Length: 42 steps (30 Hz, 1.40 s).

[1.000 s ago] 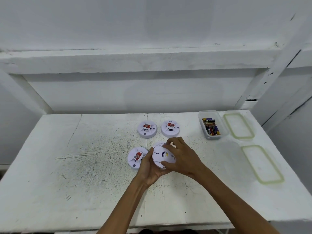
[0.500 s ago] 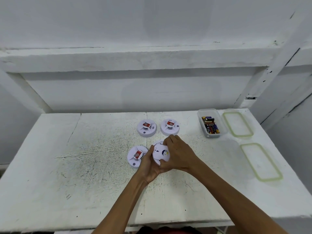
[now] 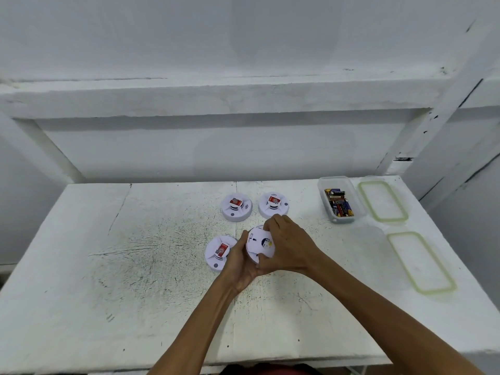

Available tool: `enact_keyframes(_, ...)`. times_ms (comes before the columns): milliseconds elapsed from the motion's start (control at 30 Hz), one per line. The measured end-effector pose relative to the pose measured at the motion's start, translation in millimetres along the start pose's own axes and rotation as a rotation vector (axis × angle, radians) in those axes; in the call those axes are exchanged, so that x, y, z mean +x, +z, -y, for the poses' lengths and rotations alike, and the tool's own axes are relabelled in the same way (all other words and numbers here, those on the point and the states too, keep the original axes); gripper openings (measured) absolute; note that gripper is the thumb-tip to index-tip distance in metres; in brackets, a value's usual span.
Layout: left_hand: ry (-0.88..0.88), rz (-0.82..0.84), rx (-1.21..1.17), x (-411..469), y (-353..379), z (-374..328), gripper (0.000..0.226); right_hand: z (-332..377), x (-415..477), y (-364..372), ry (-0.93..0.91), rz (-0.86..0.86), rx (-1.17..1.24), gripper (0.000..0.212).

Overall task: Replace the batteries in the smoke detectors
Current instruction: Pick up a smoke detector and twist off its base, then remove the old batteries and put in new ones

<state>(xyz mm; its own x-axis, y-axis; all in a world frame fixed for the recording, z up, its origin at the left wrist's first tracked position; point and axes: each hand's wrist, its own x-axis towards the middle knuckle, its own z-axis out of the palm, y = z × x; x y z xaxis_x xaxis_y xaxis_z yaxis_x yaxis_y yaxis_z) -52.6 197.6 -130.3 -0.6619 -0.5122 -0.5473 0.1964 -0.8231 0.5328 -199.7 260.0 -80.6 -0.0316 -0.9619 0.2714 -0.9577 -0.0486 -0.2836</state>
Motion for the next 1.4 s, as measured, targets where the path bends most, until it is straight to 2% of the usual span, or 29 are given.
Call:
enact_keyframes(100,0.004,-0.006,0.011,-1.2,-2.0,-3.9,0.059,-0.3,0.5,-4.4,0.034,-0.020,0.085,0.057)
enact_keyframes(200,0.009,0.019,0.002,-4.7,-3.0,-8.4,0.057,-4.9,2.3,-12.6,0.148,-0.023,0.208,0.059)
enact_keyframes(267,0.013,0.027,-0.034,-7.1,-4.1,-9.6,0.056,-13.1,2.3,-16.7,0.272,-0.060,0.253,0.059)
enact_keyframes(400,0.015,0.025,-0.138,-7.8,-10.8,-9.2,0.060,-38.2,-8.9,-14.3,0.644,-0.104,0.291,0.048)
enact_keyframes(500,0.002,0.039,-0.189,-9.3,-12.8,-5.8,0.057,-46.0,-28.1,6.3,0.749,-0.031,0.202,0.056)
enact_keyframes(600,-0.013,0.049,-0.195,-8.7,-11.1,-1.7,0.056,-45.5,-47.6,30.3,0.787,0.000,0.155,0.065)
enact_keyframes(733,-0.020,0.065,-0.214,-6.3,-6.6,0.3,0.054,-44.2,-59.7,46.7,0.765,-0.001,0.089,0.062)
enact_keyframes(1267,-0.046,0.101,-0.226,-6.9,4.7,-0.1,0.057,-42.1,-60.2,48.0,0.822,0.060,0.057,0.070)
enact_keyframes(1334,-0.043,0.102,-0.216,-7.7,7.5,-1.3,0.058,-41.7,-58.5,43.4,0.838,0.024,0.091,0.065)
enact_keyframes(1400,-0.041,0.099,-0.213,-8.4,8.9,-3.5,0.059,-39.6,-51.6,34.3,0.806,-0.102,0.169,0.050)
